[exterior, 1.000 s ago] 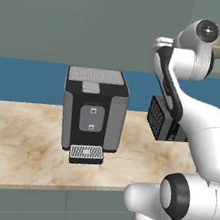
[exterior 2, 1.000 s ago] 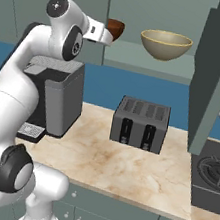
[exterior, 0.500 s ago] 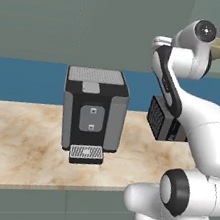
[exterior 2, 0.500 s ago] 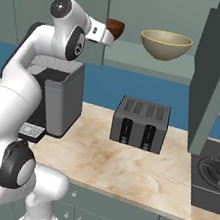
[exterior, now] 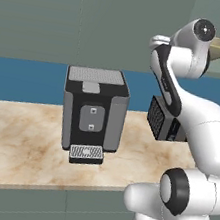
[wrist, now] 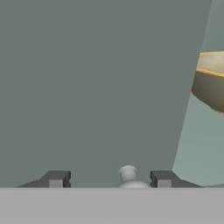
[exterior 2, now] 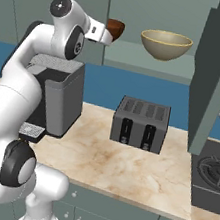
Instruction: Move the bowls from the cabinet to the plates on the dining table.
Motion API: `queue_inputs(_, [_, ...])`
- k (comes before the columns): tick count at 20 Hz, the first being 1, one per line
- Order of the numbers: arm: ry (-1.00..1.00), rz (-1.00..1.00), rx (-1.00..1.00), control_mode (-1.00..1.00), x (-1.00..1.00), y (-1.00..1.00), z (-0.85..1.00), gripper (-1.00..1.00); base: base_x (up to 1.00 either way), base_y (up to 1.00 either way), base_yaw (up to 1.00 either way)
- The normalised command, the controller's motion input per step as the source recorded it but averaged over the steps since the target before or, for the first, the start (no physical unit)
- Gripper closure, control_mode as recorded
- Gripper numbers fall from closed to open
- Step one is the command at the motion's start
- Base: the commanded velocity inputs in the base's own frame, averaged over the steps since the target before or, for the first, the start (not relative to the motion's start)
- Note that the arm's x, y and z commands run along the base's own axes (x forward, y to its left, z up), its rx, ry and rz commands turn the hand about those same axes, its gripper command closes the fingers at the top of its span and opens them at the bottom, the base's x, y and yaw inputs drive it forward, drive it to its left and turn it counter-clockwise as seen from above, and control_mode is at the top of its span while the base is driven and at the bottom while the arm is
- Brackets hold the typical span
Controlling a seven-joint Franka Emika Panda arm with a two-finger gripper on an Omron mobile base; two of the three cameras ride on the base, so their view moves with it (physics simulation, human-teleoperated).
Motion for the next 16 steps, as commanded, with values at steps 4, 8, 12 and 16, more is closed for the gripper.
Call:
queue_inputs(4, [0.00, 0.00, 0.03, -1.00, 0.18, 0.00, 0.00, 1.00, 0.00, 0.00, 0.00])
queue_inputs(8, [0.00, 0.00, 0.03, -1.00, 0.19, 0.00, -0.02, 1.00, 0.00, 0.00, 0.00])
queue_inputs(12, [0.00, 0.02, 0.02, -1.00, 0.15, -0.01, -0.04, 1.00, 0.00, 0.00, 0.00])
queue_inputs(16, [0.00, 0.05, 0.00, -1.00, 0.02, -0.25, -0.02, 1.00, 0.00, 0.00, 0.00])
